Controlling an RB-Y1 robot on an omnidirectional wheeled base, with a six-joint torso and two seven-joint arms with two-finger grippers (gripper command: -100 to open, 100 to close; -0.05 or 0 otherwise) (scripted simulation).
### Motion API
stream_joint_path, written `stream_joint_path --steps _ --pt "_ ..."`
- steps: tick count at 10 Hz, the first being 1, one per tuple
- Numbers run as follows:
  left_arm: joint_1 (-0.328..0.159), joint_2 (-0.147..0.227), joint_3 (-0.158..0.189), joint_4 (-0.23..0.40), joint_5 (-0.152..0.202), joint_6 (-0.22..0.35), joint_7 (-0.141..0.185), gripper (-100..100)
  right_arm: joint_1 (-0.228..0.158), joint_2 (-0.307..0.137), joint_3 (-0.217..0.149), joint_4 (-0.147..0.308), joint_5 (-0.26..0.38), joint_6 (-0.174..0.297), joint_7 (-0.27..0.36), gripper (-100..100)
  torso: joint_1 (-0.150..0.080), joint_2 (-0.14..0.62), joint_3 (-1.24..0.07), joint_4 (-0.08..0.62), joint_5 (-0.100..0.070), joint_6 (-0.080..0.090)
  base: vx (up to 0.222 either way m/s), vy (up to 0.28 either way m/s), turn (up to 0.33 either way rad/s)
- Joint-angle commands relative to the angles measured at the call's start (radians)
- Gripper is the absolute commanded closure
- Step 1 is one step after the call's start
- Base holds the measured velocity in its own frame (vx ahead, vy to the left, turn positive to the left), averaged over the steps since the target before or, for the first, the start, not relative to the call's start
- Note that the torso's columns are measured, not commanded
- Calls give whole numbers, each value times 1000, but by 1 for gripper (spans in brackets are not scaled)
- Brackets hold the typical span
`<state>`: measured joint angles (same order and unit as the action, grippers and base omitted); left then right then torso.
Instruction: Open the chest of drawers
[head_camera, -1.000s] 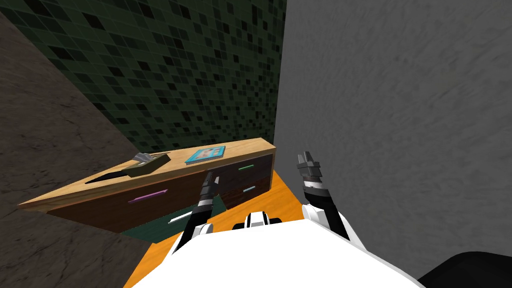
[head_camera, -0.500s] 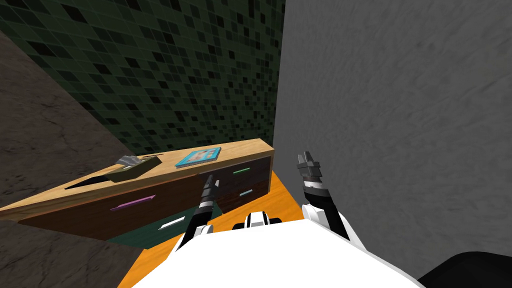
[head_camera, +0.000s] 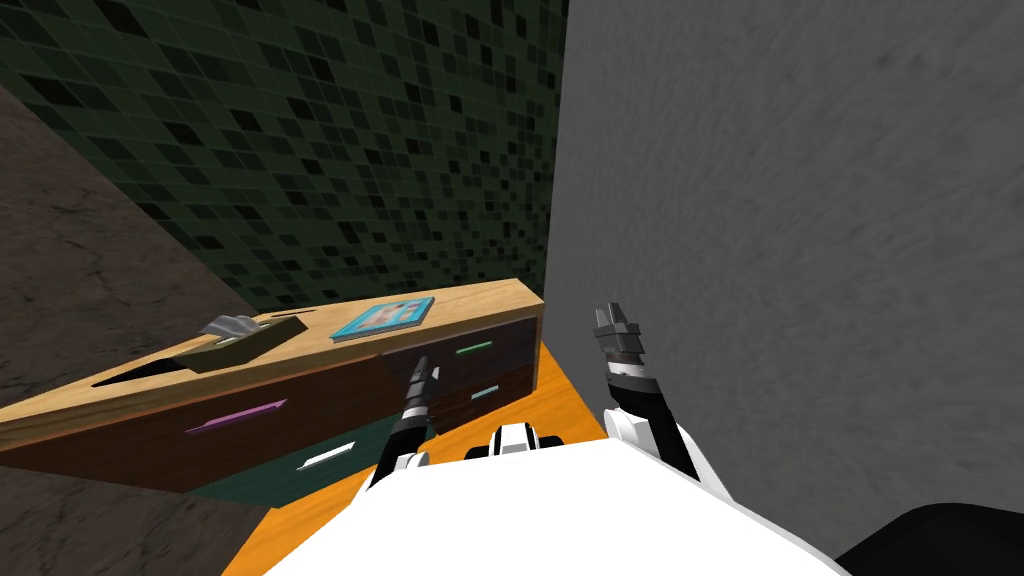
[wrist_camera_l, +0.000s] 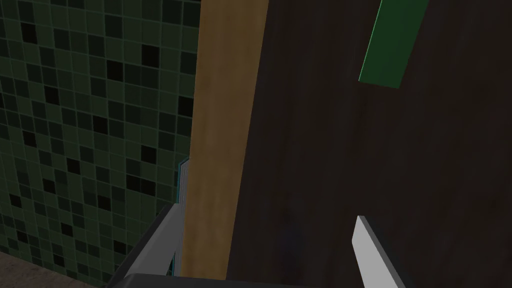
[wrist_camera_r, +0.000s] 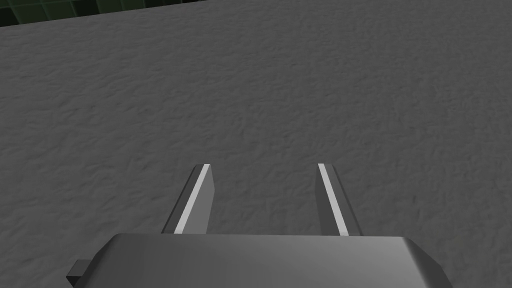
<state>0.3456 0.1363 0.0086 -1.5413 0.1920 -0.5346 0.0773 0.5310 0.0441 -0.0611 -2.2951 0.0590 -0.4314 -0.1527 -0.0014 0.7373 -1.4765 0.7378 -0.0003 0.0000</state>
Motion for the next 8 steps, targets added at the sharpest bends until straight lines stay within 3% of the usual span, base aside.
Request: stream_joint_path --steps 1,7,8 --pt "-16 -19 8 65 8 -5 9 -100 0 0 0 0 0 0 0 0 -1 0 0 0 0 0 83 -115 26" --pt "-40 -122 19 156 20 -12 21 -100 0 0 0 0 0 0 0 0 2 2 1 1 0 0 53 -66 16" --pt "-35 -110 17 146 19 -11 19 -100 0 0 0 0 0 0 0 0 2 2 1 1 0 0 10 -21 2"
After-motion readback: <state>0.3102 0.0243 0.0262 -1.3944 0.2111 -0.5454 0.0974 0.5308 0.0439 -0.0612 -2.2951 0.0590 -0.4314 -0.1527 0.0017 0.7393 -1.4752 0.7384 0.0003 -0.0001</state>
